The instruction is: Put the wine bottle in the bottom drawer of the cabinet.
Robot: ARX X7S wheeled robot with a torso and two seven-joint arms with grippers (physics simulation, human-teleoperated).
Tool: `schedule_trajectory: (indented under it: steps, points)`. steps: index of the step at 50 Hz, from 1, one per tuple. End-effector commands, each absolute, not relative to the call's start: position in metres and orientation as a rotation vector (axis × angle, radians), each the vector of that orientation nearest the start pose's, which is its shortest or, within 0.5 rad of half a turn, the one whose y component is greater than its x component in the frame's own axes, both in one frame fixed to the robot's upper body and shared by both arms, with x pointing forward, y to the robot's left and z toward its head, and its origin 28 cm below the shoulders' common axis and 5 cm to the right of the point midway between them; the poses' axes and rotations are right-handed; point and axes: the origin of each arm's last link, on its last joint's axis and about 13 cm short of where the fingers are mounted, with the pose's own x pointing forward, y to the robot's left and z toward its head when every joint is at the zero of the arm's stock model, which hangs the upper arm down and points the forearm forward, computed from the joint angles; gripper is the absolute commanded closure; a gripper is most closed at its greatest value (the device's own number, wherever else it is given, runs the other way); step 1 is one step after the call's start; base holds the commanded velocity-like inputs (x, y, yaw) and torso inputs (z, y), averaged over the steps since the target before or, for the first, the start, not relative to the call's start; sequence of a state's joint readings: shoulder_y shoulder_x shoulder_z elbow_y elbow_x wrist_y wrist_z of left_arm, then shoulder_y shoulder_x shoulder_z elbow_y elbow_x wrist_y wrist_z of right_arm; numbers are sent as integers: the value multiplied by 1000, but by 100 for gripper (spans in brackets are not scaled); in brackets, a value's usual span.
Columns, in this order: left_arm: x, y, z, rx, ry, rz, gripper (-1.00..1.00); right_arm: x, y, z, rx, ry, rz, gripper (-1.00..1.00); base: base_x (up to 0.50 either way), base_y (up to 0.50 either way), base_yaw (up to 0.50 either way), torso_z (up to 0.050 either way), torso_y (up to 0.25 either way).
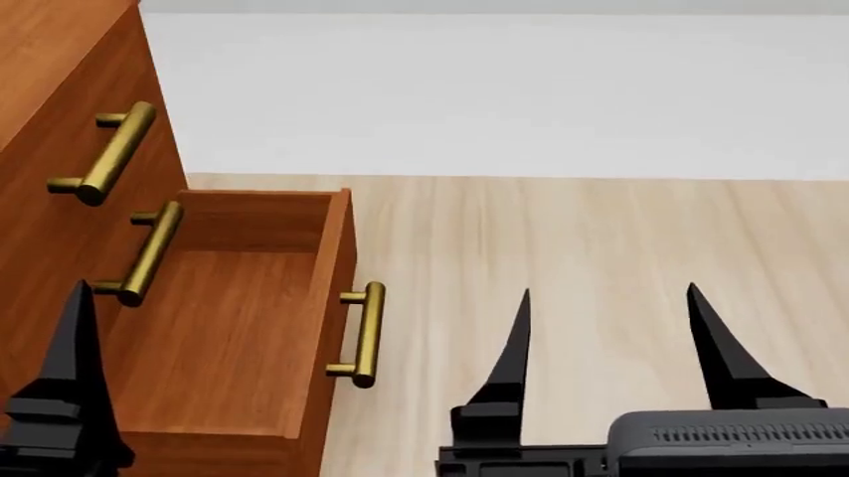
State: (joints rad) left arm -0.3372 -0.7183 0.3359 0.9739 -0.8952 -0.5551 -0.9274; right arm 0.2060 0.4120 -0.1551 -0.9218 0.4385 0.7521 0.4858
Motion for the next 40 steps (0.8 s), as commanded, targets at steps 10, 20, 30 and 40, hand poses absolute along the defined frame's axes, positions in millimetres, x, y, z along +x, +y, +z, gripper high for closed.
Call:
schedule_trajectory:
  steps: [10,20,30,40]
  points:
    - [161,205,195,-16,-260,-42,-100,184,-119,175,-147,-261,-136,-100,0,0,0,0,0]
    - [162,206,193,-22,-255,-40,-100,187,-127,173,-148,-238,-192,-100,0,0,0,0,0]
    - [165,205,192,-18,-251,-40,-100,187,-140,175,-159,-230,-263,-100,0,0,0,0,0]
    - [163,206,192,-43,-252,-50,-100,186,-151,174,-181,-217,-335,-100,0,0,0,0,0]
